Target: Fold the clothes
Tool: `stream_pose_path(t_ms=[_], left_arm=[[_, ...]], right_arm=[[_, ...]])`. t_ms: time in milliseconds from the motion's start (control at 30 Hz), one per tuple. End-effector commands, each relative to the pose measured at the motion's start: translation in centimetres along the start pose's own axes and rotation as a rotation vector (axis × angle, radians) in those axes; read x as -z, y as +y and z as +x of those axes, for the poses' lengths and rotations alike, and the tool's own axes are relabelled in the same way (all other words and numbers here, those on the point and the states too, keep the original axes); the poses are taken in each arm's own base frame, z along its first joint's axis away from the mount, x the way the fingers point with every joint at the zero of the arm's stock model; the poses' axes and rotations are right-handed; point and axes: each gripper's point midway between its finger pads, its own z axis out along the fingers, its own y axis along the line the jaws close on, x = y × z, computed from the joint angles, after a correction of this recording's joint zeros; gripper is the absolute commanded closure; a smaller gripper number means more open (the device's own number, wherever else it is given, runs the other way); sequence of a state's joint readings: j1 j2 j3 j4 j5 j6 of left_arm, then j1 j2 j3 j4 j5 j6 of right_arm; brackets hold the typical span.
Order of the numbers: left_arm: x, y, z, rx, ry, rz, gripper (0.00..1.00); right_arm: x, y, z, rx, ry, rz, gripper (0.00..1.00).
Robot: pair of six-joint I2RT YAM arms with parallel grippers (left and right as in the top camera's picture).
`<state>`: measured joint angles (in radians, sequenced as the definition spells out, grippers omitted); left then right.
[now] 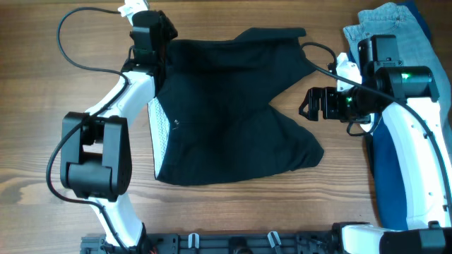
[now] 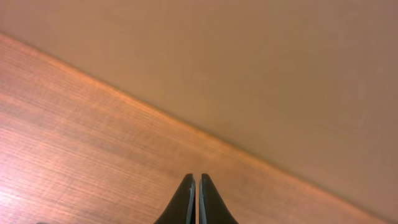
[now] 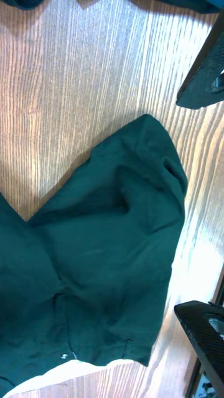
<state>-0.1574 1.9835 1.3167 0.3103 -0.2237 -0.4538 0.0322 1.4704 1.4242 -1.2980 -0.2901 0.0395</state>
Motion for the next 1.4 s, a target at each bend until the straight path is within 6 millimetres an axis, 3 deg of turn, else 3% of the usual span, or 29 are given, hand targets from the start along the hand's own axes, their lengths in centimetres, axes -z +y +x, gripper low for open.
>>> stream_pose_path(t_ms=[0, 133, 200, 367, 567, 667, 700, 767, 833, 867, 933, 967, 1067, 1200, 1267, 1333, 1367], left_arm=[[2.0, -1.8, 2.0, -0.026, 0.132, 0.029, 0.96], [4.4, -2.3, 9.6, 0.058, 0.43, 0.001, 0.96], [5.5, -2.5, 12.0, 0.041, 0.513, -0.019, 0.96], [5.0, -0.9, 14.7, 0.016, 0.564, -0.079, 0.93], [0.6, 4.9, 15.7, 0.033, 0.471, -0.211, 0.91], [-0.6, 6.4, 15.4, 0.055, 0.444, -0.223, 0.91], [-1.4, 7.1, 14.4, 0.067, 0.399, -0.223, 0.91], [-3.0, 8.3, 10.7, 0.09, 0.239, -0.241, 0.91], [-4.2, 8.4, 5.7, 0.113, 0.053, -0.202, 0.73], [-4.5, 8.1, 3.8, 0.115, -0.012, -0.172, 0.73], [-4.6, 7.1, 0.9, 0.106, -0.108, -0.122, 0.72], [-4.6, 6.8, 0.3, 0.098, -0.123, -0.112, 0.72], [-4.6, 5.3, 0.1, 0.088, -0.131, -0.083, 0.7], [-4.4, 2.5, 4.4, 0.049, 0.023, -0.016, 0.52], [-3.9, 0.8, 6.3, 0.011, 0.07, 0.0, 0.51], [-3.5, -1.2, 5.7, 0.003, 0.035, 0.044, 0.34], [-3.3, -2.4, 4.5, 0.013, -0.01, 0.079, 0.32]], right_arm=[[0.6, 0.2, -0.2, 0.022, -0.019, 0.007, 0.01], [0.6, 0.2, 0.4, 0.013, 0.005, 0.007, 0.0], [0.6, 0.1, 0.9, 0.008, 0.025, 0.008, 0.0], [0.7, 0.1, 1.6, -0.002, 0.055, 0.008, 0.0], [0.8, 0.2, 2.9, -0.016, 0.104, 0.007, 0.0], [0.9, 0.2, 3.5, -0.023, 0.128, 0.008, 0.0], [0.9, 0.2, 3.5, -0.024, 0.129, 0.008, 0.0], [1.0, 0.2, 3.5, -0.03, 0.126, 0.009, 0.0], [1.0, 0.2, 3.5, -0.046, 0.123, 0.01, 0.0], [1.0, 0.2, 3.5, -0.048, 0.123, 0.01, 0.0], [1.0, 0.2, 3.5, -0.068, 0.122, 0.011, 0.0], [1.0, 0.1, 3.5, -0.073, 0.121, 0.015, 0.0], [1.0, 0.1, 3.1, -0.069, 0.107, 0.015, 0.0], [0.9, -0.2, 2.1, -0.057, 0.067, 0.035, 0.0], [0.9, -0.6, 1.3, -0.046, 0.031, 0.053, 0.0], [1.0, -1.8, -0.1, -0.033, -0.025, 0.125, 0.0], [1.1, -2.6, -1.3, -0.024, -0.075, 0.174, 0.0]])
